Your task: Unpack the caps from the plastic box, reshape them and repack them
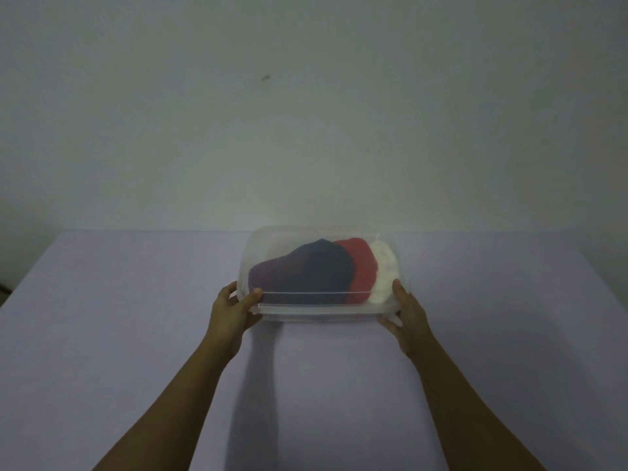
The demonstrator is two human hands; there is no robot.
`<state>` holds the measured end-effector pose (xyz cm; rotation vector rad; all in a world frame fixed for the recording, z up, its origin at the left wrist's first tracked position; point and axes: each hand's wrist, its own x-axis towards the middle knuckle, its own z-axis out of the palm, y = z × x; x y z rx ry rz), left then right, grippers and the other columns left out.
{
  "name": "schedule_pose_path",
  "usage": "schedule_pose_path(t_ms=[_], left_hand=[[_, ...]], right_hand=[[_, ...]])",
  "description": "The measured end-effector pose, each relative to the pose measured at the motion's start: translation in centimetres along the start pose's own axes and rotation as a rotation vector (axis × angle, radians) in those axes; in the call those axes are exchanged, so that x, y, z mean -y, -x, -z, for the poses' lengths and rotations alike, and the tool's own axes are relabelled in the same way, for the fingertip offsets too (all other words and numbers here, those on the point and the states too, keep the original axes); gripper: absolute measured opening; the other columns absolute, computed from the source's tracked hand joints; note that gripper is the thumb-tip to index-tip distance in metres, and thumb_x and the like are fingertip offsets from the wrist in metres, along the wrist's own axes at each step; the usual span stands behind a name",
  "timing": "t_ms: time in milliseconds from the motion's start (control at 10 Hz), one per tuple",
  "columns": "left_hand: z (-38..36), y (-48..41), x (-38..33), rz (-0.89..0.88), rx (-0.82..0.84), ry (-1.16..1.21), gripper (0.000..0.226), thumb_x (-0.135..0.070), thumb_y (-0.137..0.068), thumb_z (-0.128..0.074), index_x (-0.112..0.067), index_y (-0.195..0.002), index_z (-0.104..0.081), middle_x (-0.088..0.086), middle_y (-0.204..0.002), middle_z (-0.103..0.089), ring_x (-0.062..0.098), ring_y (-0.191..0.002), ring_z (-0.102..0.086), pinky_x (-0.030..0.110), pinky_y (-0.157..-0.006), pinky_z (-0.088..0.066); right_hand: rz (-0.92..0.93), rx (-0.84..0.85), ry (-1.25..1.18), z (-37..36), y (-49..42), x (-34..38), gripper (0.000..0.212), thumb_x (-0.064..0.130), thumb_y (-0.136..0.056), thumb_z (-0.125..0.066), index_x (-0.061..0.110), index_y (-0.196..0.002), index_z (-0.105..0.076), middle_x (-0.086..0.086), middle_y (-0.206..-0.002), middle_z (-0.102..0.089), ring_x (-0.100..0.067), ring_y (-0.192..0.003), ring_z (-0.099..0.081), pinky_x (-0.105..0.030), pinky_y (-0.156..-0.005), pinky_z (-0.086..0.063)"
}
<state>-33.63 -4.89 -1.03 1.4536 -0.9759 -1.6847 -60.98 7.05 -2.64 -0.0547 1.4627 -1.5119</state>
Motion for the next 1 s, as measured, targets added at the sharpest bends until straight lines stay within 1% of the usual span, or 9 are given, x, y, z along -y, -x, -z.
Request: schedule_pose_path(t_ms=[100, 300, 400, 500, 600, 700, 800, 900, 1000], left_hand=[[-0.5, -2.7, 0.2, 0.023, -0.009, 0.011, 0.06, -0.01, -0.085, -0.065, -0.008, -0.138, -0.037, 0.017, -0.127, -0.052, 0.034, -0.105, -0.058, 0.042, -0.081, -0.054], [-1.8, -5.5, 0.3, 0.023, 0.003, 0.052, 0.058, -0.006, -0.086, -0.063, -0.008, -0.137, -0.036, 0.009, -0.112, -0.056, 0.029, -0.095, -0.061, 0.04, -0.077, -0.054], [-2.1, -6.5, -0.1, 0.015, 0.003, 0.05, 0.058, -0.007, -0.086, -0.063, -0.008, -0.137, -0.036, 0.011, -0.116, -0.055, 0.031, -0.098, -0.06, 0.04, -0.077, -0.054], [-2.6, -8.0, -0.4, 0.013, -0.012, 0.038, 0.058, -0.006, -0.086, -0.064, -0.007, -0.137, -0.036, 0.014, -0.122, -0.053, 0.033, -0.103, -0.058, 0.043, -0.082, -0.053], [-3.0, -8.5, -0.3, 0.02, -0.022, 0.032, 0.058, -0.006, -0.086, -0.064, -0.007, -0.136, -0.036, 0.014, -0.121, -0.052, 0.032, -0.102, -0.058, 0.044, -0.084, -0.052], [-3.2, -8.9, -0.3, 0.027, -0.033, 0.016, 0.057, -0.007, -0.087, -0.063, -0.008, -0.136, -0.035, 0.014, -0.123, -0.051, 0.033, -0.104, -0.057, 0.047, -0.087, -0.052], [-2.9, -8.9, -0.4, 0.043, -0.022, -0.019, 0.058, -0.01, -0.087, -0.063, -0.009, -0.137, -0.034, 0.015, -0.127, -0.049, 0.034, -0.109, -0.056, 0.048, -0.089, -0.051], [-3.0, -8.3, -0.9, 0.036, 0.008, -0.204, 0.074, -0.029, -0.086, -0.065, -0.013, -0.146, -0.024, 0.015, -0.148, -0.035, 0.038, -0.128, -0.044, 0.053, -0.101, -0.043], [-3.4, -6.9, -1.8, -0.035, -0.084, -0.421, 0.081, -0.037, -0.088, -0.061, -0.012, -0.149, -0.014, 0.012, -0.156, -0.022, 0.036, -0.139, -0.029, 0.05, -0.11, -0.032]], right_hand=[[0.0, 0.0, 0.081, -0.2, -2.1, 0.3, 0.015, 0.034, -0.089, -0.06, 0.022, -0.098, -0.061, -0.005, -0.113, -0.06, -0.019, -0.1, -0.059, -0.034, -0.076, -0.052], [0.031, -0.016, 0.067, -0.9, -5.0, 0.4, 0.013, 0.029, -0.092, -0.058, 0.016, -0.092, -0.059, -0.001, -0.093, -0.058, -0.019, -0.093, -0.057, -0.035, -0.081, -0.052], [0.049, -0.007, 0.073, -1.3, -5.7, 0.9, 0.011, 0.03, -0.092, -0.057, 0.019, -0.091, -0.06, -0.002, -0.094, -0.059, -0.019, -0.093, -0.058, -0.033, -0.078, -0.053], [0.055, -0.006, 0.088, -1.6, -7.1, 1.2, 0.012, 0.031, -0.092, -0.056, 0.019, -0.091, -0.059, -0.002, -0.093, -0.058, -0.018, -0.091, -0.057, -0.032, -0.077, -0.052], [0.06, 0.009, 0.115, -1.8, -7.8, 1.4, 0.014, 0.032, -0.093, -0.055, 0.018, -0.091, -0.058, -0.003, -0.094, -0.057, -0.018, -0.092, -0.057, -0.032, -0.079, -0.051], [0.072, 0.035, 0.18, -1.8, -8.1, 1.8, 0.016, 0.033, -0.093, -0.054, 0.018, -0.091, -0.058, -0.007, -0.099, -0.058, -0.017, -0.091, -0.058, -0.031, -0.081, -0.051], [0.077, 0.06, 0.229, -1.8, -8.1, 2.2, 0.018, 0.033, -0.094, -0.053, 0.017, -0.096, -0.059, -0.013, -0.107, -0.06, -0.014, -0.088, -0.06, -0.028, -0.078, -0.052], [0.13, 0.037, 0.404, -1.6, -8.0, 3.1, 0.037, 0.035, -0.094, -0.053, 0.014, -0.125, -0.051, -0.02, -0.134, -0.052, -0.022, -0.104, -0.058, -0.03, -0.082, -0.05], [0.161, -0.085, 0.593, -1.7, -7.1, 3.9, 0.066, 0.044, -0.091, -0.055, 0.013, -0.144, -0.031, -0.014, -0.149, -0.037, -0.027, -0.13, -0.043, -0.039, -0.104, -0.039]])
